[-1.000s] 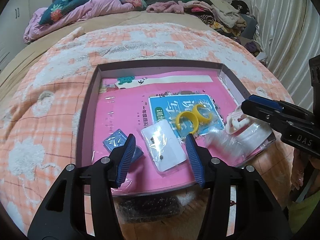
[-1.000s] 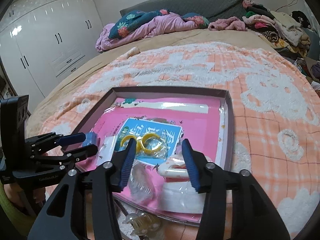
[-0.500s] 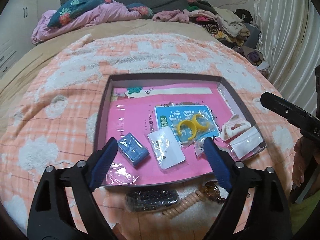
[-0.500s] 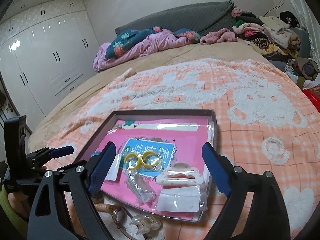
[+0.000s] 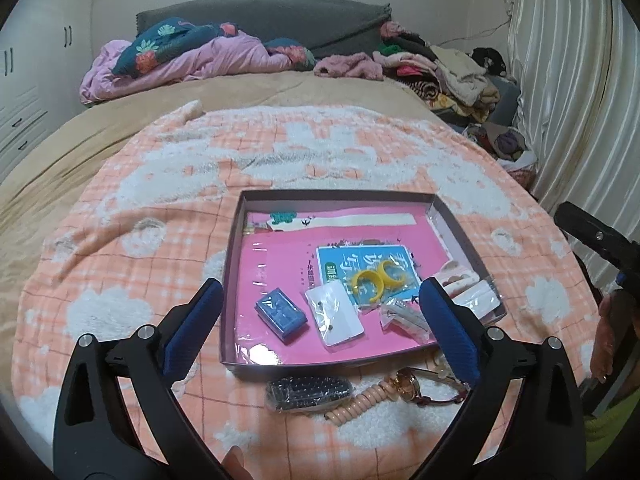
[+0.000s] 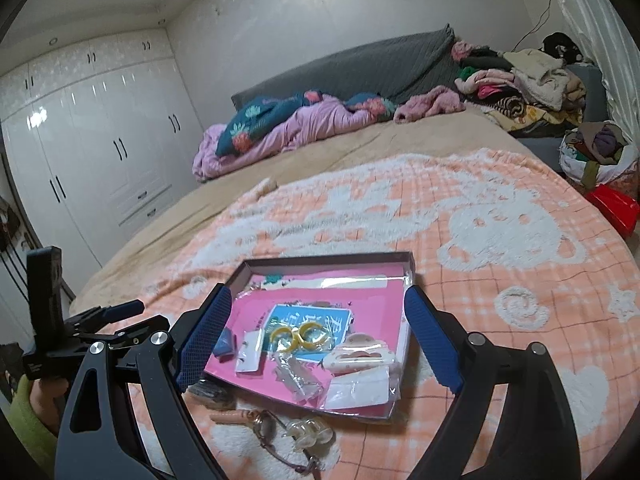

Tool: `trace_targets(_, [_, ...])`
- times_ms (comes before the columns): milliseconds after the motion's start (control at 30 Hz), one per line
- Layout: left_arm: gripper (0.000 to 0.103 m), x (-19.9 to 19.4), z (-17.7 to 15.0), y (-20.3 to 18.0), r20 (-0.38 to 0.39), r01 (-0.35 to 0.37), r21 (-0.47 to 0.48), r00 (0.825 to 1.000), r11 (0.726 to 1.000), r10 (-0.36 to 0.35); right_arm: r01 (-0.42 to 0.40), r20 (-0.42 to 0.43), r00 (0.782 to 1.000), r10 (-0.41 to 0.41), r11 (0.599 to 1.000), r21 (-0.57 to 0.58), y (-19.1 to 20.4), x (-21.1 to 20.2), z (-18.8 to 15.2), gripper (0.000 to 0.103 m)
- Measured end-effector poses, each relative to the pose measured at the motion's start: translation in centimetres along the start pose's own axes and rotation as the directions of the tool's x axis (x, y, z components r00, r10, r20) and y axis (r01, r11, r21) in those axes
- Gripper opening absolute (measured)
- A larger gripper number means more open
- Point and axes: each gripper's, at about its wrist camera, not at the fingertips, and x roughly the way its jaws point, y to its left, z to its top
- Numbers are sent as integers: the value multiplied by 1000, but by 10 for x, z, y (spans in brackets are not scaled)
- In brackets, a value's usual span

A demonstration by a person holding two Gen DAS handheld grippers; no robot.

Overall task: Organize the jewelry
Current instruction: 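Move both tools back toward the remaining jewelry beside the box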

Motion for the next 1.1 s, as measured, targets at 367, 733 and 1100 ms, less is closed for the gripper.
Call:
trace_targets(367, [92, -33, 1, 5, 50, 9, 1, 999, 1000, -9, -18, 62, 998, 19, 1000, -16, 17, -41, 0, 92])
trace_targets(733, [92, -59, -5, 16, 84, 1, -7, 996, 1000, -1, -25, 54, 998, 27, 999, -44, 37, -57, -9, 93])
trace_targets(1100, [92, -73, -17, 30, 87, 0, -26, 996, 1000, 2, -18, 3, 1000, 19, 998, -66, 55, -57, -28, 93])
